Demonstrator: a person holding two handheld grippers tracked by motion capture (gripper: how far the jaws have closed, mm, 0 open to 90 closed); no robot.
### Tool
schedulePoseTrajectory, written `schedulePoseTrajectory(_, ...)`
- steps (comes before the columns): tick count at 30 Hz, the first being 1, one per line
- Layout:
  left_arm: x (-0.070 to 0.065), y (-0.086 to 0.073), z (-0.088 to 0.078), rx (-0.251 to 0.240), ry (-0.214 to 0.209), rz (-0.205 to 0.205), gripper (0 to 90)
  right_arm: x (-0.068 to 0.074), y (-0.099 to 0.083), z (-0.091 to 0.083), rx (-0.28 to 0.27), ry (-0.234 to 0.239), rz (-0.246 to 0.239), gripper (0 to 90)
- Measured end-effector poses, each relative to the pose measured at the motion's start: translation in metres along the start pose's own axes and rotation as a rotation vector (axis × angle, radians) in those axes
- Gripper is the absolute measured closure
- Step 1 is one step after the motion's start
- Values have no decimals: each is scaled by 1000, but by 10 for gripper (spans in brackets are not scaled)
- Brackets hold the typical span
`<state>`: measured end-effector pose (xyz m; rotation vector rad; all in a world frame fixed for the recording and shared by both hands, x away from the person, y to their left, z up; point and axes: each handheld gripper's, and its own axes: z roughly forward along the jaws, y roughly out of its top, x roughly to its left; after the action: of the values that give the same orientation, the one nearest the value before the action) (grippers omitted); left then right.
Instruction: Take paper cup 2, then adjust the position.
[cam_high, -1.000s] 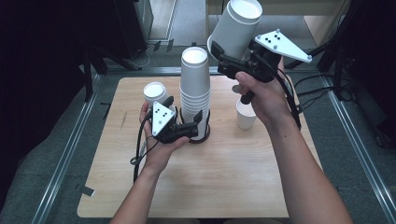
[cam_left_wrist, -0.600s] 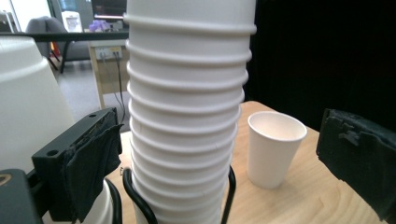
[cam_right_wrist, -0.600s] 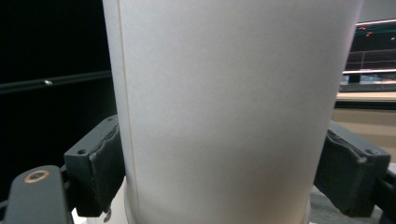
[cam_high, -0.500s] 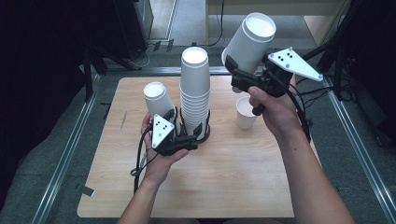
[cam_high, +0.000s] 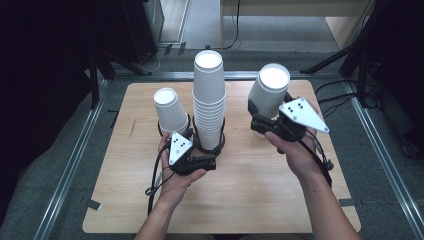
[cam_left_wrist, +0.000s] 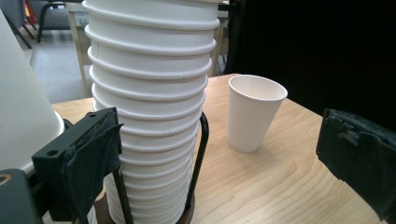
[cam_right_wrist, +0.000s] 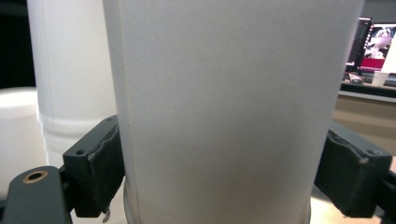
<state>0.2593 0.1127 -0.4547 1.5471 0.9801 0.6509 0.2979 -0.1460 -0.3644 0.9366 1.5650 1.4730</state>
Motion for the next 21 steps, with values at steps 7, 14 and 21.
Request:
schedulePoseTrajectory(7, 0, -1, -3, 19, -8, 8, 2, 2, -46, -15, 58, -32, -29, 127)
schedulePoseTrajectory(14, -3, -4, -6, 40, -15, 15, 2, 10, -77, -24, 112, -59, -98, 127)
schedulePoseTrajectory(21, -3, -11, -9, 69, -34, 33, 2, 17, -99, -34, 148, -83, -152, 125)
